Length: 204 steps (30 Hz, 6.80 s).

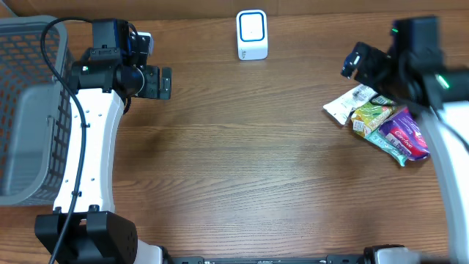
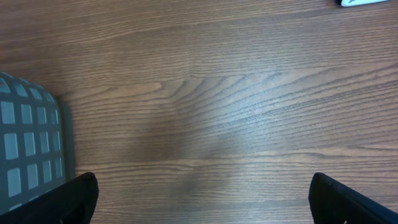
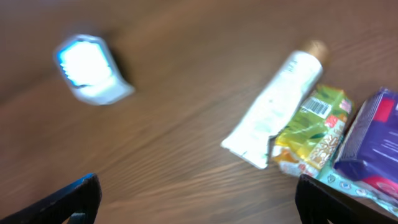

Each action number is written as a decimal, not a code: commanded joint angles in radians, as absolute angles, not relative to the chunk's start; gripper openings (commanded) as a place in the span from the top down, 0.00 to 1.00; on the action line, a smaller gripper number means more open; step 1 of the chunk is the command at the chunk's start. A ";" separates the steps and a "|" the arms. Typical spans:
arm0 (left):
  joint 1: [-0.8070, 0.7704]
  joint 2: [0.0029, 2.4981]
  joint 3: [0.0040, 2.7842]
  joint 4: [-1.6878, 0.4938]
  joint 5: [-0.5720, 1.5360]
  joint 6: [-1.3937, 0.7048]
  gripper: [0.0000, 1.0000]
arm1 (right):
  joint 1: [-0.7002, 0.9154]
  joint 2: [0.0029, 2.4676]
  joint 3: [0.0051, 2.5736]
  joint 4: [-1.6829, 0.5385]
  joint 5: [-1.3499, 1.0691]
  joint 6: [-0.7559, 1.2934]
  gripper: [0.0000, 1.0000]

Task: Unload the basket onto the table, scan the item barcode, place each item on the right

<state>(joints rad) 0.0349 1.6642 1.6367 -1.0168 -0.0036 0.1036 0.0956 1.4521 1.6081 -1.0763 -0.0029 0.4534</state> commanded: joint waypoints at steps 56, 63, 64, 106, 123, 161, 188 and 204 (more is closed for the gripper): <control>0.039 1.642 1.644 -1.017 -0.003 0.086 0.00 | 0.006 0.083 0.117 0.005 -0.043 0.155 0.00; 0.039 1.642 1.644 -1.017 -0.003 0.086 0.00 | 0.007 0.002 0.008 -0.060 -0.044 0.155 0.00; 0.039 1.642 1.644 -1.017 -0.003 0.086 0.01 | 0.007 0.002 0.008 -0.077 -0.046 0.156 0.00; 0.038 1.487 1.615 -1.057 -0.049 0.096 0.00 | 0.012 0.003 0.008 -0.080 -0.047 0.156 0.00; 0.039 0.673 0.645 -0.236 0.206 0.483 0.00 | 0.012 0.003 0.008 -0.080 -0.047 0.156 0.00; 0.039 0.004 0.005 -0.077 -0.007 0.155 0.00 | 0.012 0.003 0.008 -0.080 -0.047 0.156 0.00; 0.039 0.004 0.005 -0.078 -0.007 0.156 0.00 | 0.012 0.003 0.008 -0.080 -0.047 0.156 0.00; 0.039 0.004 0.005 -0.077 -0.008 0.155 0.00 | 0.012 0.003 0.008 -0.080 -0.047 0.156 0.00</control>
<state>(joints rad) 0.0349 0.0158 0.0086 -0.0769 -0.0044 0.1631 0.0086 0.0147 0.0185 -0.0834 -0.0452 0.1596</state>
